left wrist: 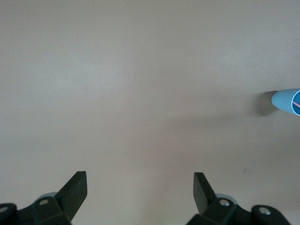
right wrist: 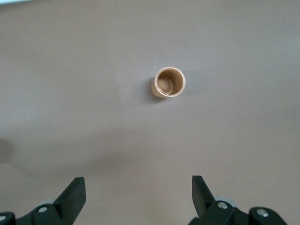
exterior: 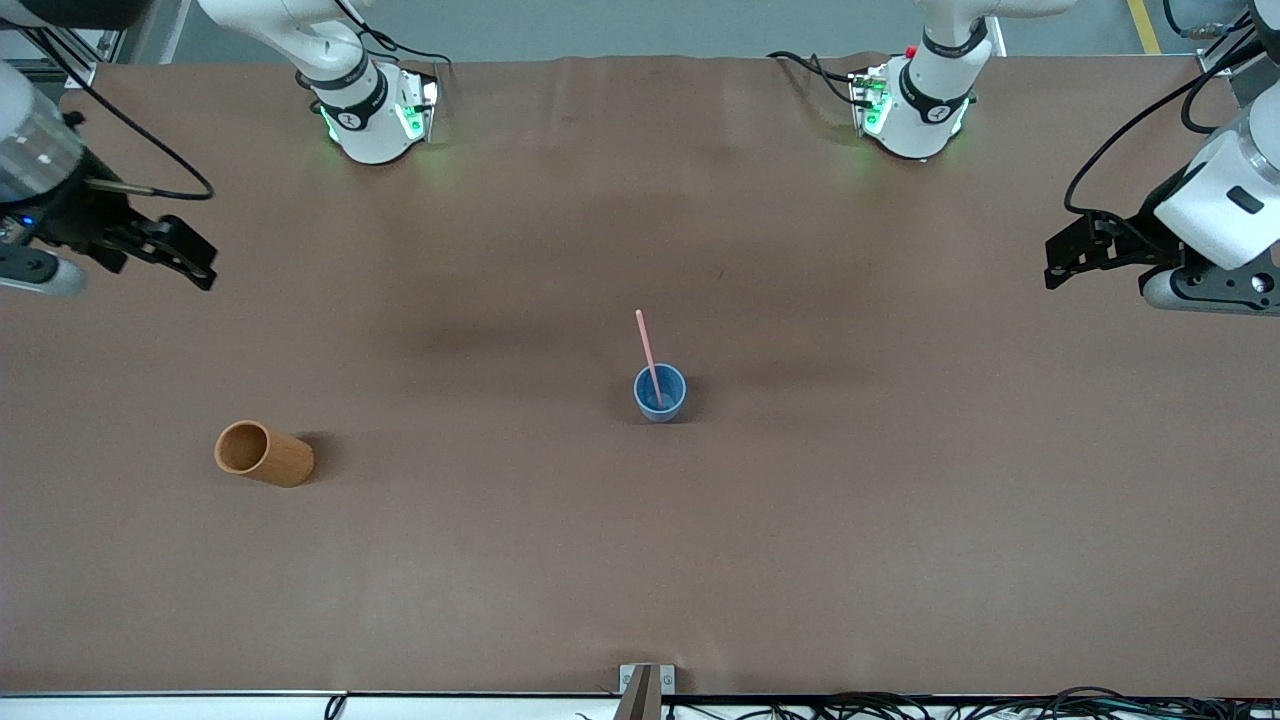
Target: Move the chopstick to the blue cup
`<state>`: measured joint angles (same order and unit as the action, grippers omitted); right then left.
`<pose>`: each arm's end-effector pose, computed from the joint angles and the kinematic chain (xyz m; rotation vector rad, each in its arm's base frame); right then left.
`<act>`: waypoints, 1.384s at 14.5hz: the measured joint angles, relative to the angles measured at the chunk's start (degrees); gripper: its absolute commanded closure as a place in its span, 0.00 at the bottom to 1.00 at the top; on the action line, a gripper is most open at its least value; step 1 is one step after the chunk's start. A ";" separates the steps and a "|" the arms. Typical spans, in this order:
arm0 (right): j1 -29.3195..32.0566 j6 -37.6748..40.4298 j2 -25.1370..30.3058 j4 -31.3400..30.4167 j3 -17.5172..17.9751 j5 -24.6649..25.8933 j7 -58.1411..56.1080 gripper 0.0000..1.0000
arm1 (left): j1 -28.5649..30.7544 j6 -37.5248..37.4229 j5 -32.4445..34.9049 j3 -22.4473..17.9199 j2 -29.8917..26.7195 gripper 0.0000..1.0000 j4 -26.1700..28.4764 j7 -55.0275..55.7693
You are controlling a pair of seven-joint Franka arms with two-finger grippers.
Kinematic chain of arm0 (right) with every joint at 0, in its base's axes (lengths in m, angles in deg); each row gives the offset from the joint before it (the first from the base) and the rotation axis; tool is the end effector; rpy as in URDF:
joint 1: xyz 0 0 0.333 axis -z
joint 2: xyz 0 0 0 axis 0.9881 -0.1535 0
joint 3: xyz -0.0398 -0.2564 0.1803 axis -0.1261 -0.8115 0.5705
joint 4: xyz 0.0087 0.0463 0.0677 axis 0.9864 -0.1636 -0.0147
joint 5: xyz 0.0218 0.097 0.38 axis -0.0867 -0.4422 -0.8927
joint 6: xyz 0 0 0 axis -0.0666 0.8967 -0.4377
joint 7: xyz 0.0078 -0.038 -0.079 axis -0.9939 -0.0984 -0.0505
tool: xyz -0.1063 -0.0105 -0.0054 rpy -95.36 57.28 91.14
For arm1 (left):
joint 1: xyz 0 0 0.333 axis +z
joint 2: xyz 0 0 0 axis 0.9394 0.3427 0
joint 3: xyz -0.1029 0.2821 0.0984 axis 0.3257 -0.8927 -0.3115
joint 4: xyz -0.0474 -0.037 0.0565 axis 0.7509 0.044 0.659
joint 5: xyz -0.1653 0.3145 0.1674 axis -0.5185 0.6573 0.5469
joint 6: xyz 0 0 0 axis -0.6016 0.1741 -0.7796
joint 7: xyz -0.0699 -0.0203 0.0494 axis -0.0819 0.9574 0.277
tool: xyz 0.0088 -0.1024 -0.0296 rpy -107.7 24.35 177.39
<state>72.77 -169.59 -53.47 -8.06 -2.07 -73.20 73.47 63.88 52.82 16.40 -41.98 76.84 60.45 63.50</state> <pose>0.5434 0.0406 0.6408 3.0515 -0.2579 0.0582 0.5718 -0.0800 0.6318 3.1299 -0.1557 -0.0067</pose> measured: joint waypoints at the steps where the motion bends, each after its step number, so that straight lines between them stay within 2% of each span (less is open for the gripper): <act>1: 1.49 0.58 0.37 -0.03 -0.06 -0.17 -2.42 0.00 | 0.01 0.05 0.00 -0.01 0.00 0.00 -0.01 0.00; 5: 6.04 1.16 1.09 0.19 0.16 -0.32 -8.35 0.00 | 0.02 0.06 0.00 -0.04 0.00 0.00 -0.01 0.00; 9: 8.84 2.51 1.13 3.39 2.16 -0.52 -10.55 0.00 | 0.02 0.12 0.00 -0.06 0.00 0.00 -0.09 0.00; 15: 10.79 3.09 0.48 3.60 6.86 -0.71 -10.84 0.00 | 0.03 0.14 0.11 -0.09 0.01 0.00 -0.21 0.00; 18: 11.02 2.95 0.26 3.59 6.37 -2.18 -13.74 0.00 | 0.02 0.14 0.87 -0.09 0.02 0.00 -0.21 0.00; 20: 11.12 2.84 -0.34 3.59 4.23 -4.78 -15.47 0.00 | 0.02 0.14 0.92 -0.09 0.02 0.00 -0.21 0.00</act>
<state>83.89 -166.75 -53.81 -4.47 2.16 -77.98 58.00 63.90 52.96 17.32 -42.08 76.86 60.24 63.50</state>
